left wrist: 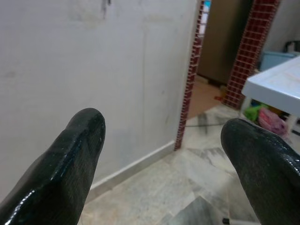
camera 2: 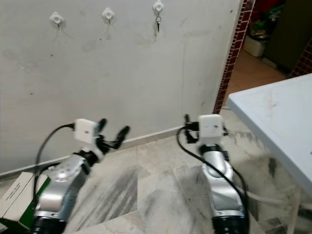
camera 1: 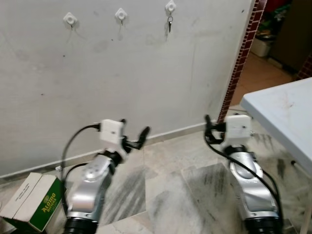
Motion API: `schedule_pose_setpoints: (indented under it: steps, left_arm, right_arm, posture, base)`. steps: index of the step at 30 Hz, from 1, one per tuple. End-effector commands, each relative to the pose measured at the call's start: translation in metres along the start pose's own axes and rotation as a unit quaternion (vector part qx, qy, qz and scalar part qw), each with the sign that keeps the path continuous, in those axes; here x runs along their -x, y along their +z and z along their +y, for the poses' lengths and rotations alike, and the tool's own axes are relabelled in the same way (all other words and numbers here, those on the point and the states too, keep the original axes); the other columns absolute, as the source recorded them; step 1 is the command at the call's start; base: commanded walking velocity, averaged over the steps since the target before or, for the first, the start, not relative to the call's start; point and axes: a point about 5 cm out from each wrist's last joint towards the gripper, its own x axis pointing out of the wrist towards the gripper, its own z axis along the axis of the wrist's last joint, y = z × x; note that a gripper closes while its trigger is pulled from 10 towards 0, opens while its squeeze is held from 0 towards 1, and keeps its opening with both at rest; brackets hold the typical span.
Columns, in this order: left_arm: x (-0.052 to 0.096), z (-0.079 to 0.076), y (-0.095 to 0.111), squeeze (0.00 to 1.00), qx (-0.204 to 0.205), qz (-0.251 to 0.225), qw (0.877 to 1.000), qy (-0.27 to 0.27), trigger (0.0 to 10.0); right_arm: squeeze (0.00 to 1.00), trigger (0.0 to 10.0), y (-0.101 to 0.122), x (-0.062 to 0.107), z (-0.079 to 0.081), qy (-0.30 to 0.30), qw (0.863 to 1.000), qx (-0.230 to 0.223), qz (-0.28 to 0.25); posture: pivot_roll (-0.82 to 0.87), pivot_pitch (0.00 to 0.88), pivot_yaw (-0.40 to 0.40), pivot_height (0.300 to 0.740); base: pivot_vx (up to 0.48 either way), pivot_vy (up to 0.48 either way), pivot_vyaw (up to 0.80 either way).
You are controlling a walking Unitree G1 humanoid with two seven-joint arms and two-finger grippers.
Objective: Hang keys on a hook
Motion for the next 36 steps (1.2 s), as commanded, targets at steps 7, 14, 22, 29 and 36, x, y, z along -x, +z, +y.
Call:
schedule_pose_setpoints:
  steps: [7, 14, 22, 29, 36]
  left_arm:
    - [0.001, 0.01, 0.001, 0.0, -0.005, 0.0, 1.0, 0.014, 10.0]
    - [-0.002, 0.017, 0.005, 0.0, 0.007, -0.002, 1.0, 0.028, 10.0]
    - [-0.003, 0.023, 0.006, 0.0, 0.026, -0.003, 0.999, 0.046, 10.0]
    - [-0.004, 0.023, 0.006, 0.0, 0.021, -0.002, 0.999, 0.045, 10.0]
    - [-0.005, 0.02, 0.001, 0.0, 0.025, 0.01, 0.999, 0.034, 10.0]
  right_arm:
    - [0.0, 10.0, 0.006, -0.001, 0.007, 0.009, 1.0, -0.009, -0.012]
    - [0.0, 10.0, 0.007, -0.002, 0.006, 0.007, 1.0, -0.01, -0.013]
    - [0.0, 10.0, 0.006, -0.001, 0.005, 0.006, 1.0, -0.011, -0.012]
    - [0.0, 10.0, 0.006, -0.001, 0.002, -0.002, 1.0, -0.003, -0.009]
    - [0.0, 10.0, 0.0, 0.001, -0.011, -0.031, 0.999, 0.016, 0.007]
  posture:
    - [-0.03, 0.0, 0.079, 0.74]
    - [-0.03, 0.0, 0.08, 0.74]
    - [-0.04, 0.0, 0.08, 0.74]
    - [-0.04, 0.0, 0.08, 0.74]
    - [-0.05, 0.0, 0.084, 0.74]
  base:
    - [0.0, -0.157, 0.0]
    - [0.0, 0.0, 0.0]
    - [0.0, 0.0, 0.0]
    - [0.0, 0.0, 0.0]
    - [0.0, 0.0, -0.66]
